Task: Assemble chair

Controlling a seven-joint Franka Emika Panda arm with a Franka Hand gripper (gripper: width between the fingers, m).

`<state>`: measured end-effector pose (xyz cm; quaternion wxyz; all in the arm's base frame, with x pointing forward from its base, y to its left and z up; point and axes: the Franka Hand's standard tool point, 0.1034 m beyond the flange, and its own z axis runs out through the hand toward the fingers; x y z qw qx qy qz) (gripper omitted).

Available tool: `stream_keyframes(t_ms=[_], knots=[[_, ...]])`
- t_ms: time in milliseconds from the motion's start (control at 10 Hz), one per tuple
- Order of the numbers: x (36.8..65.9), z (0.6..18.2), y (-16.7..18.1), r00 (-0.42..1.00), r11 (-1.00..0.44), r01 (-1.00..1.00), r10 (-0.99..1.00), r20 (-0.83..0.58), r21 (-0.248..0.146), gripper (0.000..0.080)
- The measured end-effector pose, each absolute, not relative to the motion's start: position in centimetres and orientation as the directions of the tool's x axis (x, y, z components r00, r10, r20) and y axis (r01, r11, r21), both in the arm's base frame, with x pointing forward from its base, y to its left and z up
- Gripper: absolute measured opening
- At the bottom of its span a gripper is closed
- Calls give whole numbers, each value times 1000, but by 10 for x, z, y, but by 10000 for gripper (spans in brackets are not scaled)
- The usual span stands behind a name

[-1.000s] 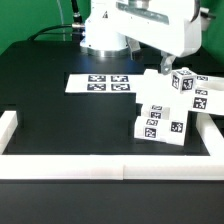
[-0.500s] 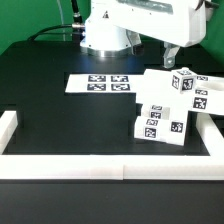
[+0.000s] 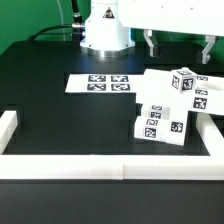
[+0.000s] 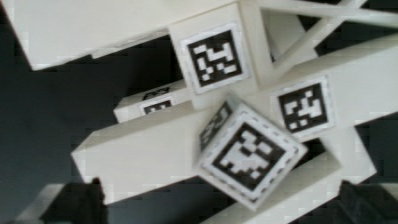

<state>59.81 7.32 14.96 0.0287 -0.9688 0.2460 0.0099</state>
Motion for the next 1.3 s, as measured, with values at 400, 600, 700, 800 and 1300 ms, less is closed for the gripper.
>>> stream_keyframes(t_ms=[400, 600, 700, 800, 1300], knots=[[598, 148, 77, 975, -974, -223, -222, -22, -49, 650], [605, 147, 78, 998, -998, -57, -57, -14, -40, 650], [606, 143, 76, 1000, -999, 1, 2, -8, -38, 650], [608, 140, 73, 996, -996, 90, 89, 23, -29, 650], [607, 135, 72, 981, -981, 191, 191, 19, -21, 650]])
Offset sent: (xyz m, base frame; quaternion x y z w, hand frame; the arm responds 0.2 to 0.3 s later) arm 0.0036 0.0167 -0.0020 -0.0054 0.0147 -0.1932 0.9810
